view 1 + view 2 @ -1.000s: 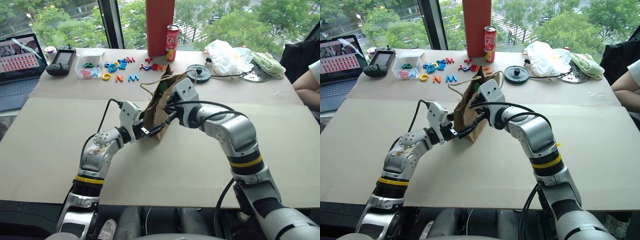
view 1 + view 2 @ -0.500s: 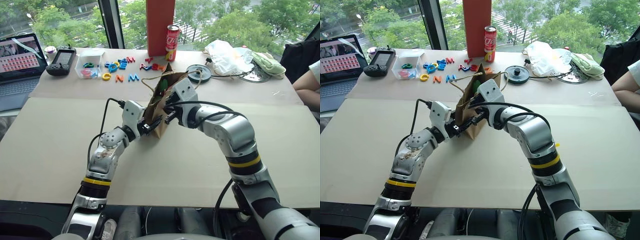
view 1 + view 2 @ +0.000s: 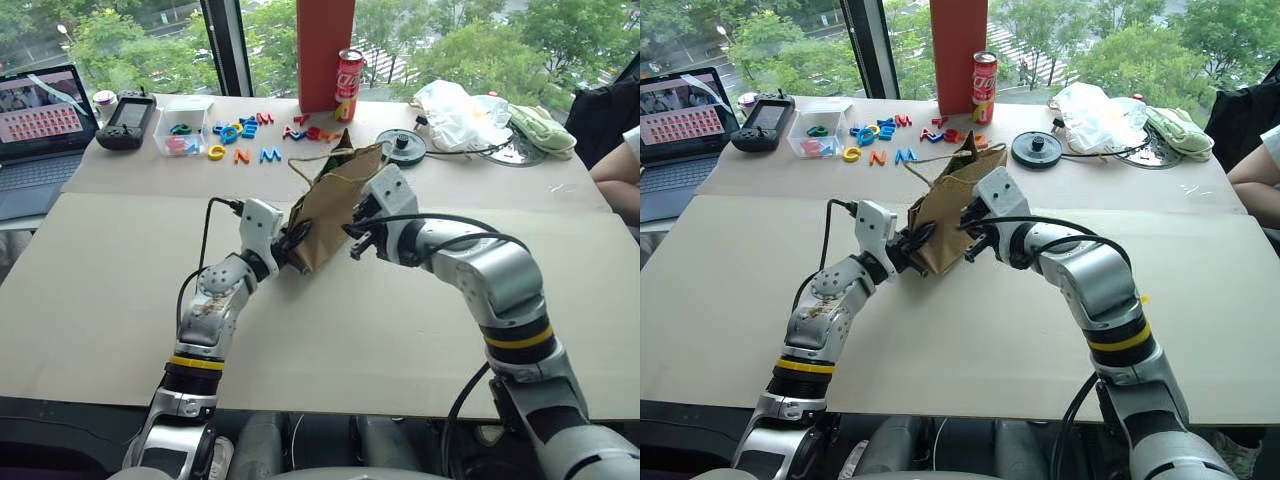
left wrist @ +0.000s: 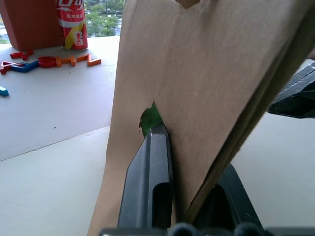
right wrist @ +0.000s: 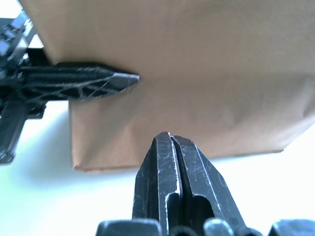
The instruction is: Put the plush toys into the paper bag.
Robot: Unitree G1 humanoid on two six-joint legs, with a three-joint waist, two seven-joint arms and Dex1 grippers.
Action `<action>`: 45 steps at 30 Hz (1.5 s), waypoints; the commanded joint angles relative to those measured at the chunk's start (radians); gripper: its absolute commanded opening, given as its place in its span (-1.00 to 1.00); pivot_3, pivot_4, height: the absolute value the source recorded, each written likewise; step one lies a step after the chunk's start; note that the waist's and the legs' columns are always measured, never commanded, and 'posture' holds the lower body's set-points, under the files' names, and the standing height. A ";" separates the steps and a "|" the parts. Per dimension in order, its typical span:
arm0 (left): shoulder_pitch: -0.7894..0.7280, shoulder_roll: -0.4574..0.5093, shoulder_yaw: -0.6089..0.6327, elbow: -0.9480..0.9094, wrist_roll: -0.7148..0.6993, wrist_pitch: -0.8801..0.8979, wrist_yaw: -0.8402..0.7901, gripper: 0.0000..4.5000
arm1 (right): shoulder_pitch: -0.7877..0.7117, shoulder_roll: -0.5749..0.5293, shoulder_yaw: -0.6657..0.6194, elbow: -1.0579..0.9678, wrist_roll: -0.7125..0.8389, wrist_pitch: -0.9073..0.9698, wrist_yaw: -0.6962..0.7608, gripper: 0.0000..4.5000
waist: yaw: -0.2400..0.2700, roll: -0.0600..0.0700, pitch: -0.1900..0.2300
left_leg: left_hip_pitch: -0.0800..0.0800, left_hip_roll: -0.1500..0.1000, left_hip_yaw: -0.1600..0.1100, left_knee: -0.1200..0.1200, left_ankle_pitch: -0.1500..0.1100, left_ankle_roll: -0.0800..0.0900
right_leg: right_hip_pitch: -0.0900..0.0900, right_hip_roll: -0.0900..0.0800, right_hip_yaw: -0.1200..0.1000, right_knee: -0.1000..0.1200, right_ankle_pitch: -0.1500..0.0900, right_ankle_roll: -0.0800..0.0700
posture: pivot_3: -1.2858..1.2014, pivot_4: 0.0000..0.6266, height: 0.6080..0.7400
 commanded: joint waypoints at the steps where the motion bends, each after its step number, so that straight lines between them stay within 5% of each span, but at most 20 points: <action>1: -0.019 -0.015 0.022 -0.006 -0.032 -0.034 -0.008 -0.79 | 0.012 -0.021 -0.074 -0.075 0.057 -0.002 0.041 -1.00 | -0.003 0.000 0.000 | 0.000 0.000 0.000 0.000 0.000 0.000 | 0.000 0.000 0.000 0.000 0.000 0.000 | 0.03 -0.52 0.98; 11: -0.026 0.050 0.061 -0.030 -0.138 -0.044 -0.176 -0.90 | 0.076 -0.171 -0.325 0.050 0.102 -0.172 0.153 -1.00 | 0.003 0.000 0.000 | 0.001 -0.001 0.000 0.000 0.000 0.000 | 0.001 0.000 0.000 -0.001 0.000 0.000 | 0.03 -0.52 0.98; 24: -0.088 0.418 0.072 -0.033 -0.378 0.131 -0.759 -0.90 | 0.116 -0.372 -0.484 0.061 0.378 -0.243 0.534 -1.00 | -0.003 0.000 0.000 | 0.004 0.001 0.001 0.000 0.000 0.000 | 0.003 0.002 0.001 -0.001 0.000 0.000 | 0.03 -0.52 0.98; 35: -0.056 0.382 -0.039 0.032 -0.285 0.007 -0.891 -0.90 | 0.141 -0.446 -0.501 0.084 0.453 -0.240 0.599 -1.00 | 0.006 0.000 0.000 | 0.004 0.001 0.002 0.000 0.000 0.001 | 0.003 0.001 0.001 -0.002 0.000 0.000 | 0.03 -0.52 0.98; 45: -0.092 0.360 -0.098 0.227 -0.176 -0.164 -0.979 -0.90 | 0.203 -0.529 -0.419 0.106 0.369 -0.300 0.654 -1.00 | 0.006 0.000 0.000 | 0.004 0.000 0.002 0.000 0.000 0.001 | 0.002 0.002 0.001 -0.001 0.000 0.000 | 0.03 -0.52 0.98</action>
